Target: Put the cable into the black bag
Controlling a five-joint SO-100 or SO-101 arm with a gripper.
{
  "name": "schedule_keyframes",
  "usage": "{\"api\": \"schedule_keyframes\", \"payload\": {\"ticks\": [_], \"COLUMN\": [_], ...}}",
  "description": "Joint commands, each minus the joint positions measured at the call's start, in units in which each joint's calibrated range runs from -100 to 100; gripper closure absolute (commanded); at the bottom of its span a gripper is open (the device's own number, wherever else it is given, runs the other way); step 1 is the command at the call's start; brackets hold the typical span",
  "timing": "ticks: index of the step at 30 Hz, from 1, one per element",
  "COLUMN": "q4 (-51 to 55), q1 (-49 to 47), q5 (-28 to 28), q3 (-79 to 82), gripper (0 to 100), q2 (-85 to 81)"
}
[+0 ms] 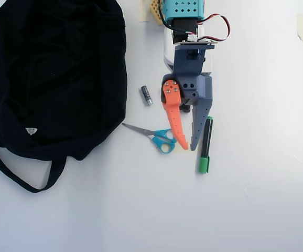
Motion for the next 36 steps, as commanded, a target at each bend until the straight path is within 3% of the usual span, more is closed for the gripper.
{"api": "schedule_keyframes", "payload": {"ticks": [1,7,23,36], "q4": [-1.1,6.6,65.1,88.9], "q1": [0.2,0.0,-4.8,-7.7], "q5": [0.4,0.0,-0.2,-0.2], "q3": [-2.2,-2.3,-2.8,-1.8], "gripper": [98,98,98,98], "q2": [-1.7,-4.7,-23.9,-25.5]}}
